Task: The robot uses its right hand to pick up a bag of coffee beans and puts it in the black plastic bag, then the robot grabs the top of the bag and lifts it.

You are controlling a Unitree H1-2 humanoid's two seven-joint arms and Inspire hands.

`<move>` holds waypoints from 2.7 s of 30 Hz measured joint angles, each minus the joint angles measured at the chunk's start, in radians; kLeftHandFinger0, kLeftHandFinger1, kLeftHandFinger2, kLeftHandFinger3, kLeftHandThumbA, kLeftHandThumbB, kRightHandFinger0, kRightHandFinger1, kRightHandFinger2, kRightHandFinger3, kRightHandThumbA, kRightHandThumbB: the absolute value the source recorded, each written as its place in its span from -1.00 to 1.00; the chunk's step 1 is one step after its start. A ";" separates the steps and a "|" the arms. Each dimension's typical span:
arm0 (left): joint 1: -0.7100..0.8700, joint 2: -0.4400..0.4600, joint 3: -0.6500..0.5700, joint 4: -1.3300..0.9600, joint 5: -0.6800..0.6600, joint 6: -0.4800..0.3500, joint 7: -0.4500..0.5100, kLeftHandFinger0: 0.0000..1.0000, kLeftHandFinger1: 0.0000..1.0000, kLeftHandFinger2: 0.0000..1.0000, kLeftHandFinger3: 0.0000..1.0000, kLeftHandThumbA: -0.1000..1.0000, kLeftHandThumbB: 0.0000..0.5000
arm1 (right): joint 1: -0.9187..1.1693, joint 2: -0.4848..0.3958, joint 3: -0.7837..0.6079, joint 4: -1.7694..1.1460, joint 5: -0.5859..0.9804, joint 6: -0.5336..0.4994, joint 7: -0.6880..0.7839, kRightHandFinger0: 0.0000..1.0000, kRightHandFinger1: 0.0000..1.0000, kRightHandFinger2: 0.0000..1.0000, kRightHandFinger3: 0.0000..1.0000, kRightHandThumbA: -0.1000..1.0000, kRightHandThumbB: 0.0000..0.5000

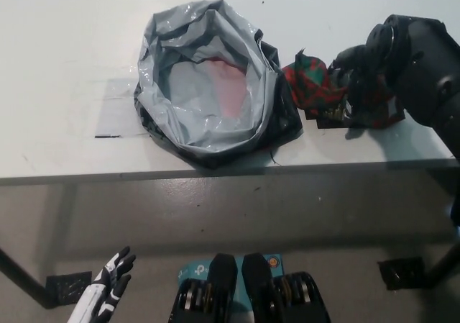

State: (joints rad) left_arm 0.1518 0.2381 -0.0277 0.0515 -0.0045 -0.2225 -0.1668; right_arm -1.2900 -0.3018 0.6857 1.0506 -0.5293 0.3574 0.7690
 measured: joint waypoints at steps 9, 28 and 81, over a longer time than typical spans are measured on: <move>0.000 0.002 -0.001 0.009 -0.006 -0.010 -0.006 1.00 1.00 1.00 1.00 0.88 0.18 | -0.009 0.050 0.003 0.107 -0.030 -0.028 -0.039 1.00 1.00 1.00 1.00 0.85 1.00; 0.000 0.002 -0.002 0.023 -0.005 -0.010 -0.010 1.00 1.00 1.00 1.00 0.88 0.23 | 0.099 0.103 -0.064 0.155 -0.107 -0.076 -0.548 -1.00 -0.97 -0.68 -0.31 -1.00 -0.23; 0.005 0.008 0.009 0.033 -0.004 -0.053 -0.011 1.00 1.00 1.00 1.00 0.88 0.23 | 0.002 0.088 -0.782 -0.172 0.312 -0.104 -0.785 -0.98 -0.01 0.70 0.88 -1.00 -0.38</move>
State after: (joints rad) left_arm 0.1568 0.2459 -0.0185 0.0844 -0.0081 -0.2760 -0.1775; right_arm -1.2876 -0.2138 -0.0960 0.8787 -0.2171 0.2538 -0.0155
